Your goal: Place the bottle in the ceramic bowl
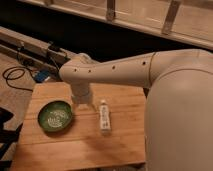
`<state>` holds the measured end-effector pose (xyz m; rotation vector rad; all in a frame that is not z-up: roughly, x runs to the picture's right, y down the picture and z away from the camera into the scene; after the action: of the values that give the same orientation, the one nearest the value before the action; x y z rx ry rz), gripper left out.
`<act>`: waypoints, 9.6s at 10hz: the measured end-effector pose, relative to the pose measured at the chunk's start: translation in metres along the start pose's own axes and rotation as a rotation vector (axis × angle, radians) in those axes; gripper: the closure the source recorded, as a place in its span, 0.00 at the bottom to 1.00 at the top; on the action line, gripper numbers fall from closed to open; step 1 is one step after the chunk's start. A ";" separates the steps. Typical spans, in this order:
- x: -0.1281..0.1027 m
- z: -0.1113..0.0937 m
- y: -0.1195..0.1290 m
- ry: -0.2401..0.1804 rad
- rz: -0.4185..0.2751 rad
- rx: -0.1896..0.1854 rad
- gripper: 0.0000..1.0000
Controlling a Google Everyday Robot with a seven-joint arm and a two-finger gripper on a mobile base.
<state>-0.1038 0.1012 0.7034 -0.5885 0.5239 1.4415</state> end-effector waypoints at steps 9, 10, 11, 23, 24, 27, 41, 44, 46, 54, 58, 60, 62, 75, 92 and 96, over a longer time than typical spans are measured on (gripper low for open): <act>0.000 0.000 0.000 0.000 0.000 0.000 0.35; 0.000 0.000 0.000 0.000 0.000 0.000 0.35; -0.001 0.000 -0.001 -0.003 -0.003 0.005 0.35; -0.036 0.010 -0.117 -0.021 -0.068 0.013 0.35; -0.036 0.010 -0.116 -0.022 -0.070 0.010 0.35; -0.036 0.010 -0.114 -0.021 -0.074 0.009 0.35; -0.055 0.136 -0.117 0.118 -0.110 0.009 0.35; -0.050 0.157 -0.123 0.165 -0.074 -0.034 0.35; -0.048 0.168 -0.120 0.195 -0.075 -0.058 0.35; -0.043 0.176 -0.115 0.235 -0.092 -0.088 0.99; -0.043 0.175 -0.113 0.235 -0.096 -0.090 1.00; -0.046 0.165 -0.105 0.199 -0.129 -0.078 1.00; -0.057 0.134 -0.080 0.134 -0.197 -0.053 1.00; -0.071 0.063 -0.011 0.010 -0.387 0.009 1.00; -0.079 0.010 0.205 -0.093 -0.902 0.084 0.40; -0.079 0.011 0.204 -0.093 -0.901 0.084 0.20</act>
<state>-0.3127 0.0564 0.7512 -0.5784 0.1879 0.5832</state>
